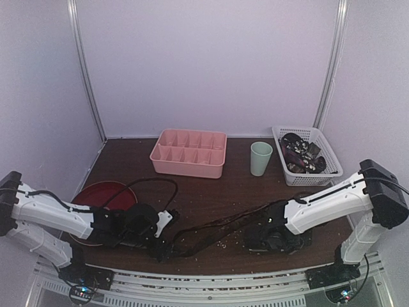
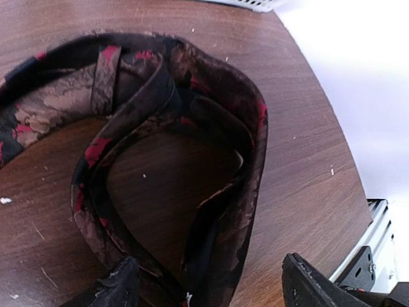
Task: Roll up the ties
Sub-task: Flatten out the tie at the center of the board.
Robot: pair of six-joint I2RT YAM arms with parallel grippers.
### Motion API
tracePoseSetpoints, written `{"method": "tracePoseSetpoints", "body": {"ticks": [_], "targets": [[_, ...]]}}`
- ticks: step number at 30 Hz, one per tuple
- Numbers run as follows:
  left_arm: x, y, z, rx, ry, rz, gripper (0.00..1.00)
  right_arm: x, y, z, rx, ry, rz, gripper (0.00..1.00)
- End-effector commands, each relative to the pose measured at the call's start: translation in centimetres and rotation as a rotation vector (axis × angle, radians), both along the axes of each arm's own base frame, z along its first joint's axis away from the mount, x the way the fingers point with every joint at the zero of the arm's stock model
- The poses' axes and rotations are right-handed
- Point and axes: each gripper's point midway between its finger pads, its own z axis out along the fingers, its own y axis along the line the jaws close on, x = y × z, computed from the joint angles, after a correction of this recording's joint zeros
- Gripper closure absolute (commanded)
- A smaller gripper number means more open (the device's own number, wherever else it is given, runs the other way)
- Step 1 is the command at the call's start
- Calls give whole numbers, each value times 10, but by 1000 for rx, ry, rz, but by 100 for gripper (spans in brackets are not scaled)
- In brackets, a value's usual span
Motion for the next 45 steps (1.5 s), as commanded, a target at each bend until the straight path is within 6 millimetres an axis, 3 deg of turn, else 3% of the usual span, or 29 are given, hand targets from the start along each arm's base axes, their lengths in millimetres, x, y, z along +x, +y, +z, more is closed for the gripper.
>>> {"method": "tracePoseSetpoints", "body": {"ticks": [1, 14, 19, 26, 34, 38, 43, 45], "targets": [[2, -5, 2, -26, -24, -12, 16, -6, 1, -13, 54, 43, 22, 22], [8, -5, -5, -30, -33, 23, 18, -9, 12, -41, 87, 105, 79, 24], [1, -9, -1, -53, -5, -3, 17, -11, 16, -36, 111, 110, 90, 23], [-19, -16, 23, -180, 57, -54, 15, -16, 30, -27, 218, 93, 135, 19], [-14, -5, 1, -140, 43, -8, 14, -20, 37, -42, 180, 122, 162, 17], [-13, -6, -13, -106, 39, -8, 15, -19, 26, -49, 94, 119, 140, 18], [-10, -10, -19, -67, 12, -20, 23, -17, 15, -46, 5, 106, 132, 31], [-2, -7, -16, -39, -20, 16, 48, -13, 18, -37, 4, 87, 139, 55]]}}
